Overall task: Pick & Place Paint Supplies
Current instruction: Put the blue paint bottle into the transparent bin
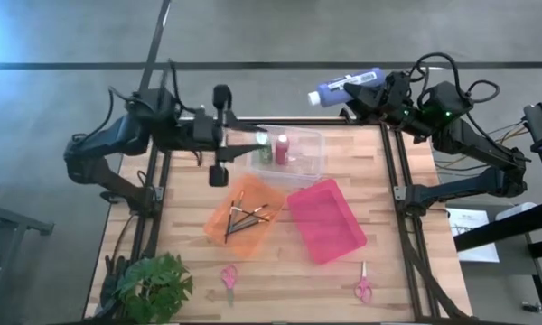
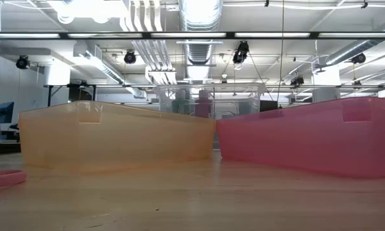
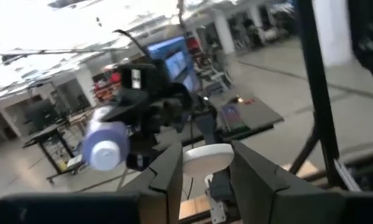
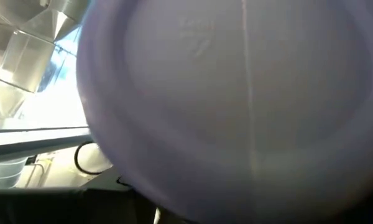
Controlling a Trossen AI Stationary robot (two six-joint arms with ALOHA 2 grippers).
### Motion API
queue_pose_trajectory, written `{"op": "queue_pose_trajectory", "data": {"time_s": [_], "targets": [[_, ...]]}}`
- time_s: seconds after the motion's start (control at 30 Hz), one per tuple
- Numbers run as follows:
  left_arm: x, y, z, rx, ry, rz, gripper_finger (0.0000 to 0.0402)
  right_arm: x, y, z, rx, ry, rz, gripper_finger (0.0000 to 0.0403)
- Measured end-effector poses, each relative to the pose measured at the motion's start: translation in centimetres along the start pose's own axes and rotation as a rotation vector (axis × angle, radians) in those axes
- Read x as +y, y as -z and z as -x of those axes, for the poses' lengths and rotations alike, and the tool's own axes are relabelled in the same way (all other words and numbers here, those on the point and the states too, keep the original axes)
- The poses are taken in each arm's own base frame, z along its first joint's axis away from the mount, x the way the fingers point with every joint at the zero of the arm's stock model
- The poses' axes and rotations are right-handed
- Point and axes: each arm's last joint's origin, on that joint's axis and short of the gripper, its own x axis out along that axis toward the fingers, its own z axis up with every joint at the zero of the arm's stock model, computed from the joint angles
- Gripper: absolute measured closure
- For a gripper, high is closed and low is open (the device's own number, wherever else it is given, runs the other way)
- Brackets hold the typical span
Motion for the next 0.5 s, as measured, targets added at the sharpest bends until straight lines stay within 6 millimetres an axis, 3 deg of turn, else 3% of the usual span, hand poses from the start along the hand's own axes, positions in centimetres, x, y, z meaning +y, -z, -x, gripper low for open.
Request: {"op": "queue_pose_trajectory", "data": {"time_s": [0.07,0.2,0.3,0.5], "targets": [[0.2,-0.2,0.4,0.001,-0.038,0.059,0.0263,0.0,0.0,0.0,-0.001,0.0,0.004,0.0216],[0.2,0.3,0.2,0.049,-0.078,0.127,0.0145,0.0,0.0,0.0,0.0,-0.001,0.004,0.0216],[0.1,0.6,0.0,0.068,-0.062,0.128,0.0084,0.0,0.0,0.0,0.0,-0.001,0.005,0.0216],[0.2,0.8,-0.5,0.073,-0.13,0.121,0.0055,0.0,0.0,0.0,-0.001,-0.002,0.002,0.0216]]}}
